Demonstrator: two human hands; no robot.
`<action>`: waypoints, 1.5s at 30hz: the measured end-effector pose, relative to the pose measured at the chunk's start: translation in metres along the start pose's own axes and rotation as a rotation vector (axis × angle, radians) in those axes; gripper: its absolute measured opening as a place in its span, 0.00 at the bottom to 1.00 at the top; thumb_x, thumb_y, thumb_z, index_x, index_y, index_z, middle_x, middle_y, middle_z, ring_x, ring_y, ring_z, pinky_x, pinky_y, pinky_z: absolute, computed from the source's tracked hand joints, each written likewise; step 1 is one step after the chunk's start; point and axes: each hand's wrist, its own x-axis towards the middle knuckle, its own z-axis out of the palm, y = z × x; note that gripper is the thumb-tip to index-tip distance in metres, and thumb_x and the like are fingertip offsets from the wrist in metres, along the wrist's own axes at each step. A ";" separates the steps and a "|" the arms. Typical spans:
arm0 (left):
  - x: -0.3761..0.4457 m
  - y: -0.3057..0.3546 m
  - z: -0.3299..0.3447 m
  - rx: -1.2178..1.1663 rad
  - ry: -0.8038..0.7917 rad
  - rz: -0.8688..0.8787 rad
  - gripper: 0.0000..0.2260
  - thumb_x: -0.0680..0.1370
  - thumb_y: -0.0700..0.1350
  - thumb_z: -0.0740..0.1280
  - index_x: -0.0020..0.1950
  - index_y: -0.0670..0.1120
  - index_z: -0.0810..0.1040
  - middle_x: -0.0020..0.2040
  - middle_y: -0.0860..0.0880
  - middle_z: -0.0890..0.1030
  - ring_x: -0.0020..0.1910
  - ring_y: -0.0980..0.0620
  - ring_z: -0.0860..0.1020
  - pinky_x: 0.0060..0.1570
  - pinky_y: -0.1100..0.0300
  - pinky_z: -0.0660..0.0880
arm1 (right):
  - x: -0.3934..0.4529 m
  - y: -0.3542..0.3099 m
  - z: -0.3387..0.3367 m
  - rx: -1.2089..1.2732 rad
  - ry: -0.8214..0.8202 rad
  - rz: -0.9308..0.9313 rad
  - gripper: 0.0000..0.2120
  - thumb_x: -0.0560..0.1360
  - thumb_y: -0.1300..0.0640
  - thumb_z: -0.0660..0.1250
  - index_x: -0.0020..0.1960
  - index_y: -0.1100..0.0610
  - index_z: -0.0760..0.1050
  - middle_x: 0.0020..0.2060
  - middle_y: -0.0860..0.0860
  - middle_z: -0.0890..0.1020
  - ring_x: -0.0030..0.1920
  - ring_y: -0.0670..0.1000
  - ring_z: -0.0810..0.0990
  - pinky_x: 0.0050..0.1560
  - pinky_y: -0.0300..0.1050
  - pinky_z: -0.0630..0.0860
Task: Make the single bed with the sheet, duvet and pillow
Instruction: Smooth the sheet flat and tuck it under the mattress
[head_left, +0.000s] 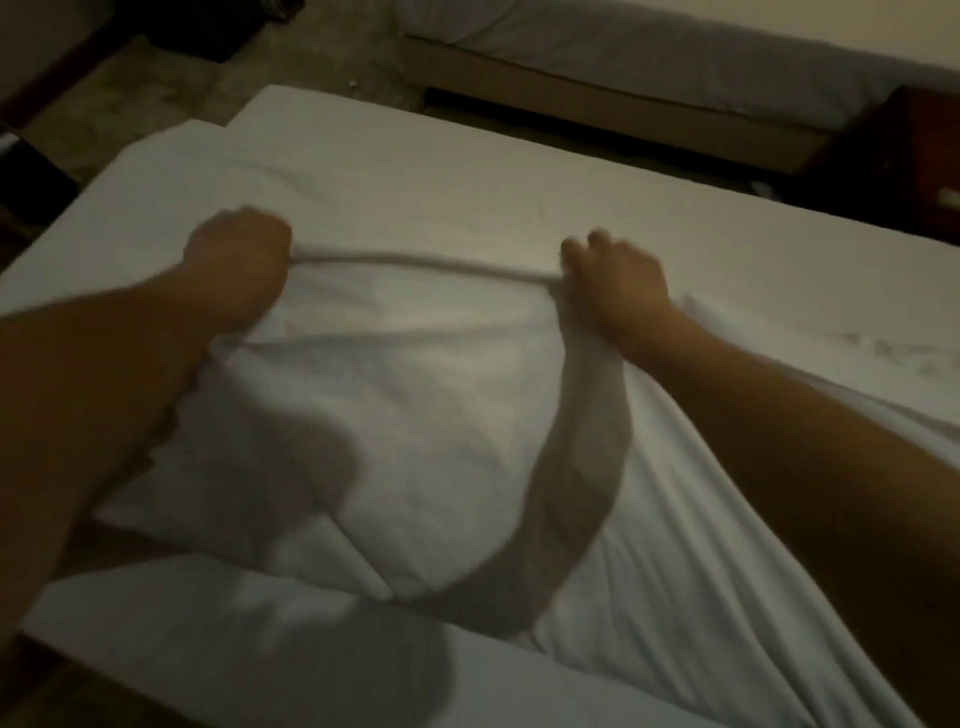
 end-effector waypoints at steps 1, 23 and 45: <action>0.016 0.007 -0.006 -0.026 0.039 -0.021 0.10 0.78 0.34 0.59 0.55 0.34 0.77 0.52 0.33 0.78 0.51 0.34 0.77 0.50 0.47 0.74 | 0.013 0.006 -0.008 -0.009 0.038 0.045 0.17 0.79 0.54 0.61 0.65 0.59 0.66 0.58 0.60 0.72 0.53 0.60 0.75 0.45 0.49 0.68; 0.135 0.128 0.180 0.111 0.218 0.364 0.10 0.65 0.35 0.54 0.31 0.39 0.74 0.27 0.41 0.73 0.27 0.45 0.75 0.30 0.58 0.74 | 0.065 0.059 0.217 -0.125 -0.223 0.379 0.14 0.75 0.55 0.62 0.58 0.61 0.72 0.52 0.59 0.77 0.53 0.60 0.75 0.52 0.51 0.69; 0.142 0.082 0.173 0.226 -0.134 -0.009 0.11 0.79 0.39 0.59 0.60 0.41 0.74 0.56 0.43 0.76 0.57 0.43 0.74 0.57 0.55 0.69 | 0.096 0.048 0.204 -0.106 -0.094 0.400 0.17 0.78 0.59 0.58 0.66 0.59 0.64 0.61 0.59 0.71 0.62 0.61 0.68 0.64 0.57 0.62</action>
